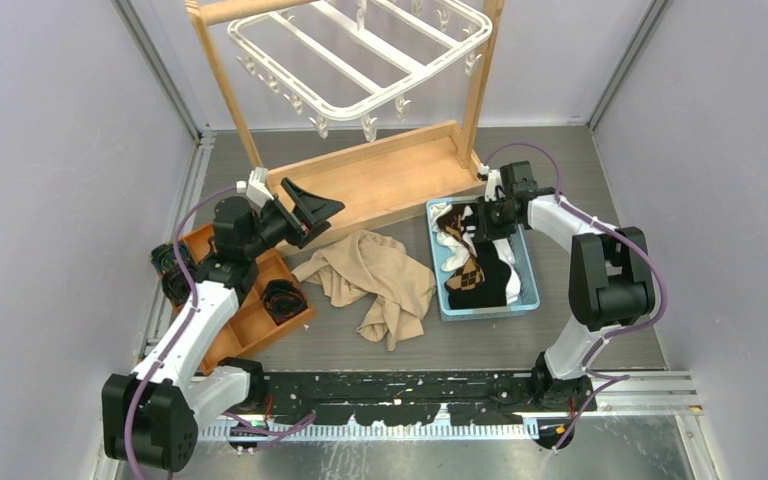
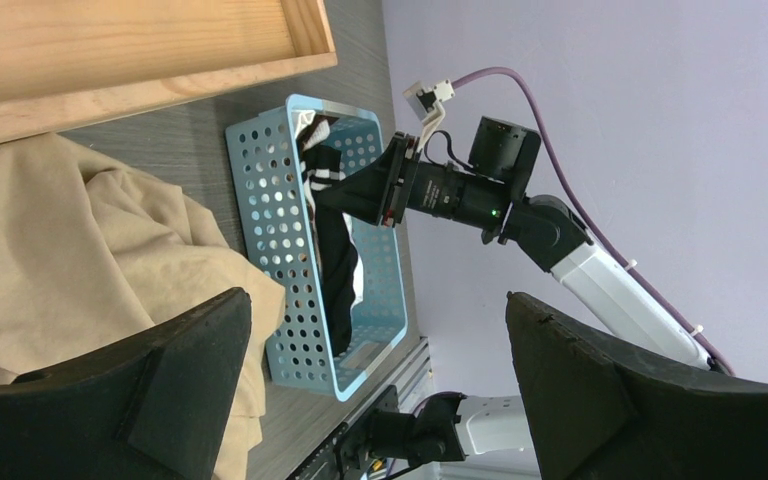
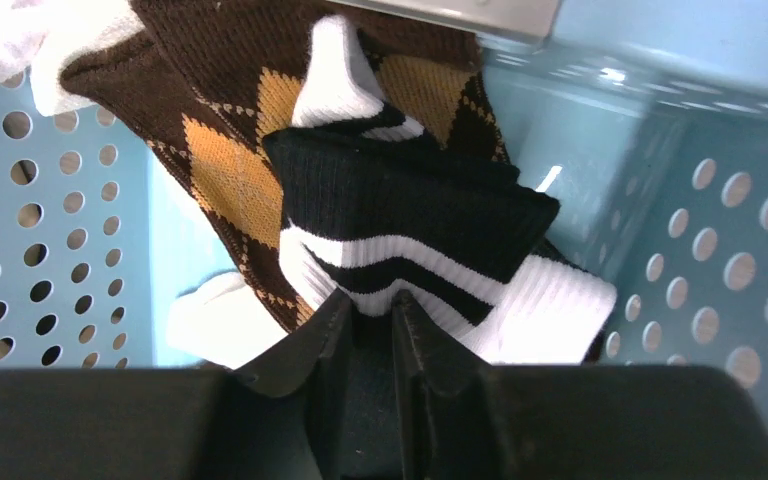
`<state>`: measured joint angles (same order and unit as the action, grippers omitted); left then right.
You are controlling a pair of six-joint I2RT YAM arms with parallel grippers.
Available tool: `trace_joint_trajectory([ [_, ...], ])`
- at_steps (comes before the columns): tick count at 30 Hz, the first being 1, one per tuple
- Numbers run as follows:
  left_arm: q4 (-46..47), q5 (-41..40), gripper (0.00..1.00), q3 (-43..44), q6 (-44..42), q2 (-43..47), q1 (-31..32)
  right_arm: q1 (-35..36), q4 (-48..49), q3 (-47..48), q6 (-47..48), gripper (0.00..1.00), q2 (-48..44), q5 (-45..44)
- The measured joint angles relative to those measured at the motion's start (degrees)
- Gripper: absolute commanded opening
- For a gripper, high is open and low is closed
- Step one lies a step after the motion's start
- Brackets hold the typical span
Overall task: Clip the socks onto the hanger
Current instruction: Pick up the sock from the bin.
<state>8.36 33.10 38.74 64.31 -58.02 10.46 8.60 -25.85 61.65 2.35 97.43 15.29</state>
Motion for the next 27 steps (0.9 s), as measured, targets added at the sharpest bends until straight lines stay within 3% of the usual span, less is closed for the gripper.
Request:
trace_joint_trajectory([
  [3,0.0,-0.1,0.98,0.0,0.0,-0.2,0.0,0.1,0.2,2.0,-0.8,0.11,1.2,-0.3],
  [8,-0.1,-0.1,0.98,0.0,-0.4,-0.2,0.0,0.2,-0.7,2.1,-0.7,0.09,-0.2,-0.4],
  [19,5.3,0.2,0.98,-1.0,-0.2,0.1,0.8,-5.4,-6.3,1.6,4.5,0.16,-16.9,11.2],
  [27,11.6,1.0,0.94,-1.0,0.0,-3.4,6.4,-5.6,-7.6,-1.9,10.9,0.24,-18.7,21.5],
])
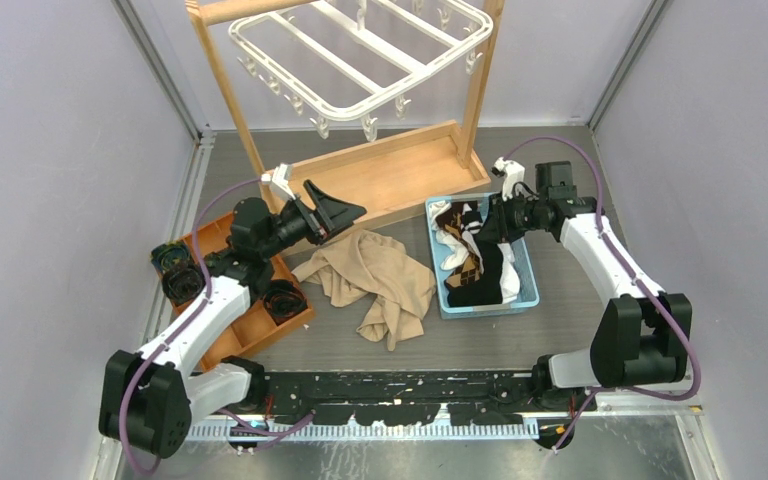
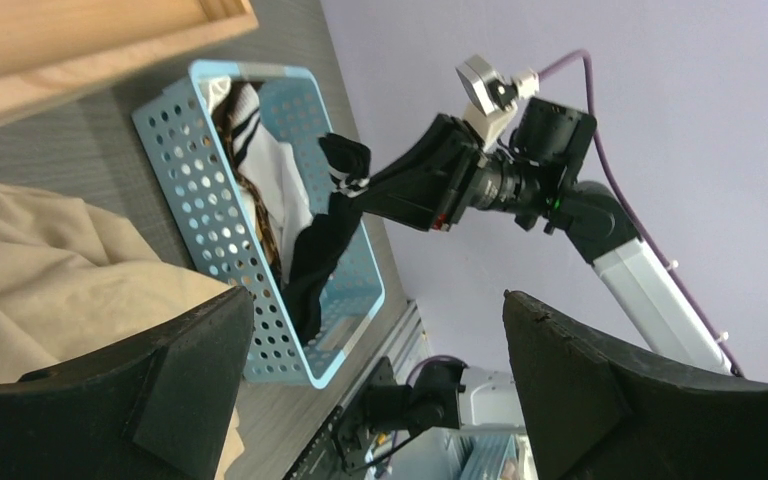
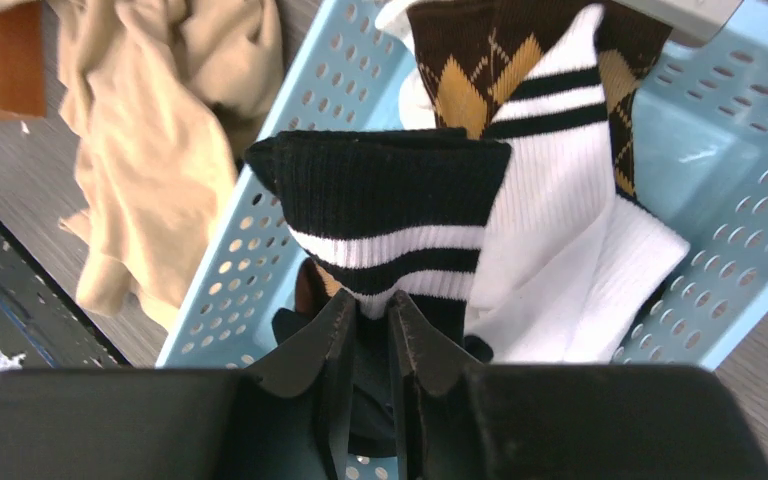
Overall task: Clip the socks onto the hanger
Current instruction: Pick up the sock from the bin.
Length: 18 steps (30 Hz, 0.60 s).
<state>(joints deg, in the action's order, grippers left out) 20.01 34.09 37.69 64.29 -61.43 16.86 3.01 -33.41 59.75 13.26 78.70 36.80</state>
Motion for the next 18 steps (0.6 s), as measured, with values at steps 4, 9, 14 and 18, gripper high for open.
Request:
trace_joint_trajectory([
  [4,1.0,0.0,0.92,0.0,0.2,-2.0,2.9,2.2,0.2,-0.3,1.7,0.27,4.2,-2.7],
  [9,2.1,-0.3,0.91,0.0,0.3,-2.0,4.3,4.8,0.1,0.1,2.7,0.33,13.4,-6.9],
  [14,1.1,-1.5,0.92,-0.6,0.0,0.8,4.4,5.6,-0.5,2.2,2.7,0.37,16.9,-12.5],
  [18,-0.1,-2.8,0.92,-1.5,-0.3,4.5,4.4,5.6,0.1,3.5,3.0,0.41,16.3,-17.3],
])
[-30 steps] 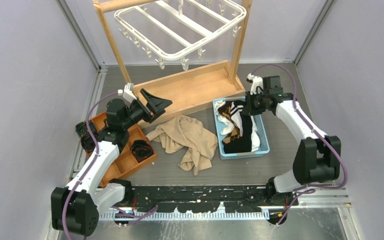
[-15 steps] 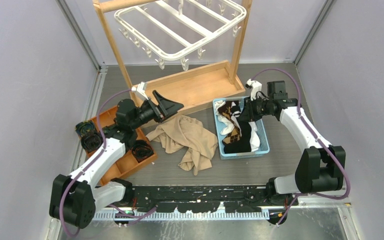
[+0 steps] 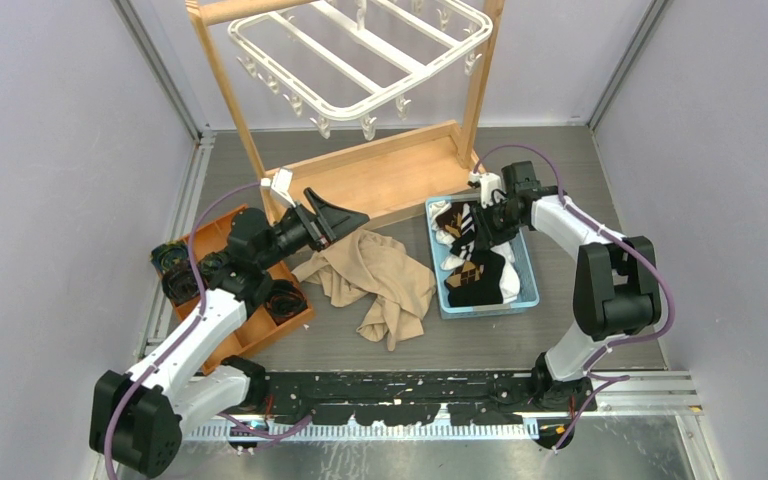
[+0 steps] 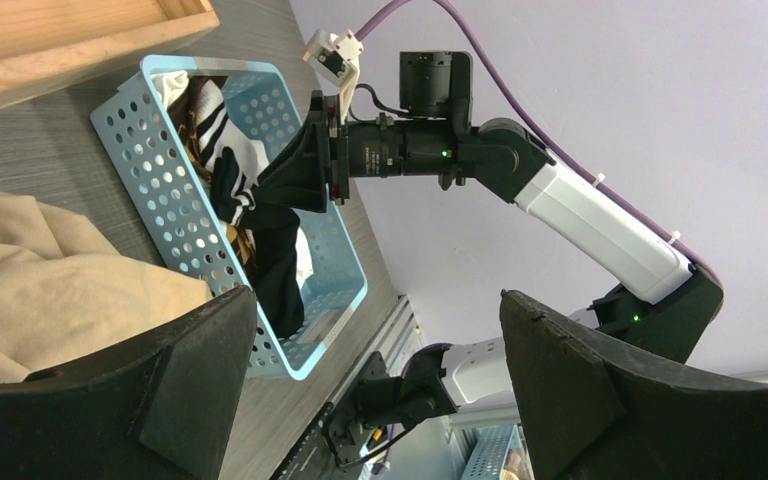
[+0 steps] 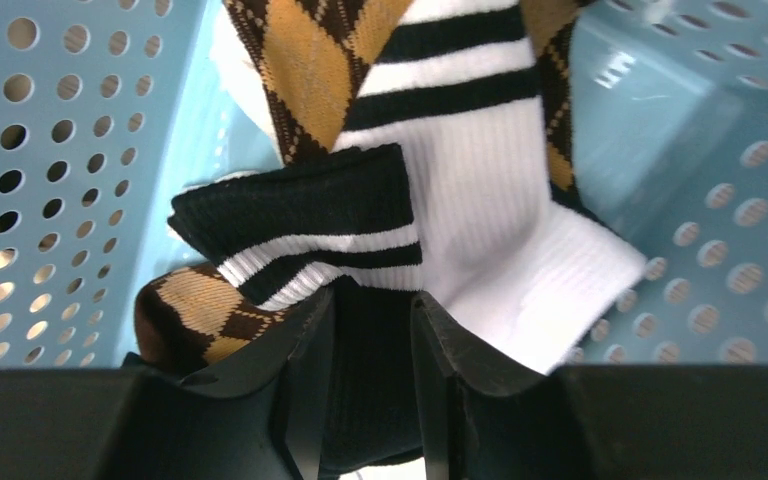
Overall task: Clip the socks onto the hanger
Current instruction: Pick up the sock from the bin.
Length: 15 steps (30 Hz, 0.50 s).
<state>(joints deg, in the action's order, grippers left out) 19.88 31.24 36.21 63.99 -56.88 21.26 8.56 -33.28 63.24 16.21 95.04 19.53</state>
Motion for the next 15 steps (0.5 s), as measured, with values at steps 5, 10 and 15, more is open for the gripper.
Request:
trace_joint_trajectory([
  [5,-0.7,-0.9,0.91,-0.8,-0.1,1.4,0.0,0.0,0.3,0.0,0.6,0.29,-2.6,-2.8],
  [10,-1.3,-1.2,0.9,-0.8,-0.2,0.9,0.0,0.0,0.7,0.2,1.1,0.16,-4.4,-3.4],
  [15,-1.4,-1.2,0.9,-0.8,-0.1,0.5,0.0,0.0,0.9,0.2,1.0,0.13,-4.4,-2.2],
])
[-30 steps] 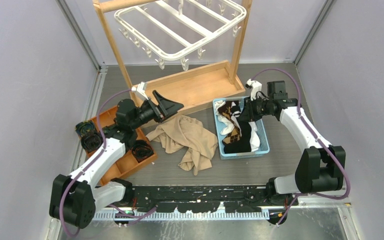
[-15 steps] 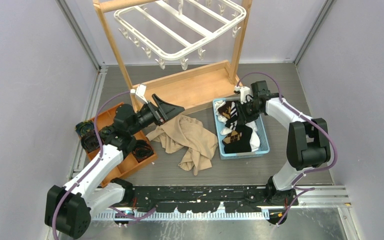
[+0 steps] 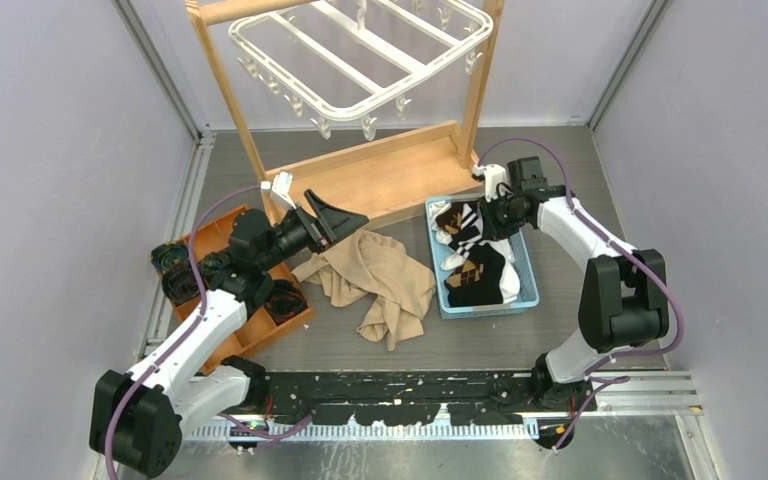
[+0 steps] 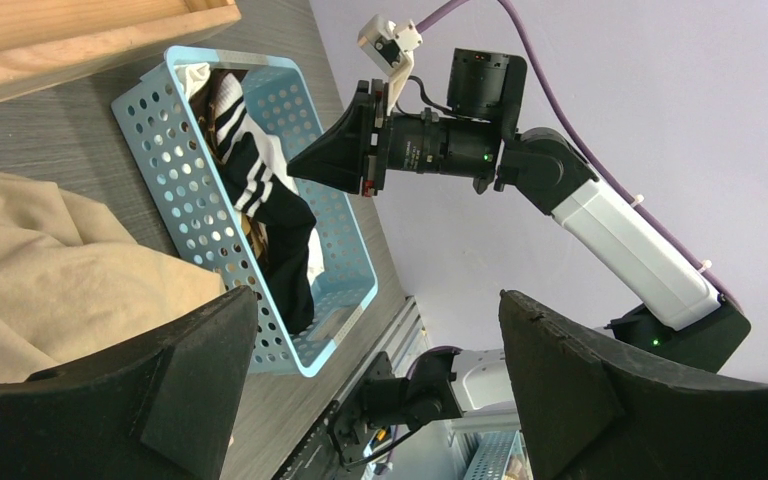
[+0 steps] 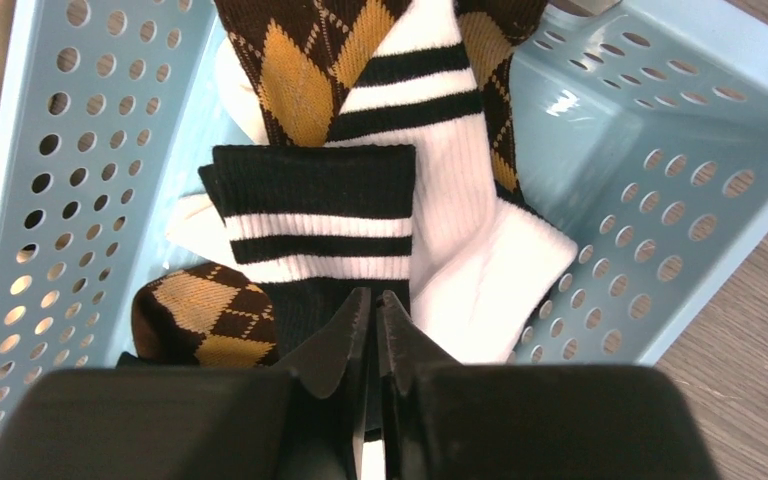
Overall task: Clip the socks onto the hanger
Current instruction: Pick up the sock from the bin.
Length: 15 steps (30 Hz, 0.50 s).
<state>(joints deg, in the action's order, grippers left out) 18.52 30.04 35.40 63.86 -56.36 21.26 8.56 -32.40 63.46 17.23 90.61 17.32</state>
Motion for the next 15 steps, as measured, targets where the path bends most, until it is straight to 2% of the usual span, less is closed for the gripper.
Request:
trace_joint_trajectory([
  [4,-0.1,0.0,0.9,0.0,0.0,0.0,0.0,-0.1,-0.6,0.3,-0.2,0.34,0.0,3.8],
  [6,-0.2,0.0,0.9,0.0,0.0,0.1,0.0,0.0,-1.2,0.6,-0.3,0.4,-0.1,7.0],
  [15,-0.2,0.0,0.9,0.0,0.0,0.8,0.0,2.1,-2.0,2.5,0.0,0.41,1.1,8.1],
])
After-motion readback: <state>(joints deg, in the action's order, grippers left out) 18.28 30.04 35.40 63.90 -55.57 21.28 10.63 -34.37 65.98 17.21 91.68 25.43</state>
